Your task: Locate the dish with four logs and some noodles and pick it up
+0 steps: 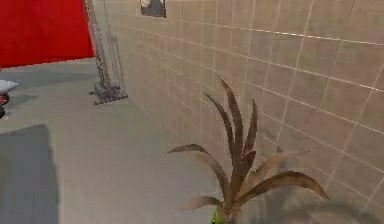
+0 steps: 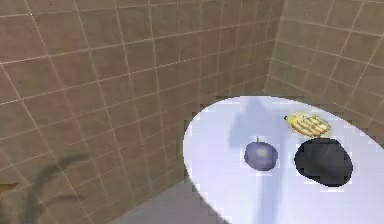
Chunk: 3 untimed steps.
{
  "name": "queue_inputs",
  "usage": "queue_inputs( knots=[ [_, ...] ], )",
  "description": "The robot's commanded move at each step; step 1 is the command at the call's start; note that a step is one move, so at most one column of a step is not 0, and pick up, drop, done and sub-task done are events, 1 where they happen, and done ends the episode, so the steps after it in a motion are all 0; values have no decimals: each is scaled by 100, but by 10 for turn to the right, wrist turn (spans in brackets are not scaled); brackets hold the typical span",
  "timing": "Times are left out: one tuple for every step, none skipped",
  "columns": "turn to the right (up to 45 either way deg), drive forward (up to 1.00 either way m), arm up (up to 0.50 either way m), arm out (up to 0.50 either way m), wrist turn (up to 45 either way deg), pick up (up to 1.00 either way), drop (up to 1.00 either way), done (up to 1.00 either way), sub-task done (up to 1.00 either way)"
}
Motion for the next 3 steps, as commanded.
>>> queue_inputs(
  knots=[
    [330,0,0,0,0,0,0,0,0],
    [450,0,0,0,0,0,0,0,0],
    [450,0,0,0,0,0,0,0,0]
  ],
)
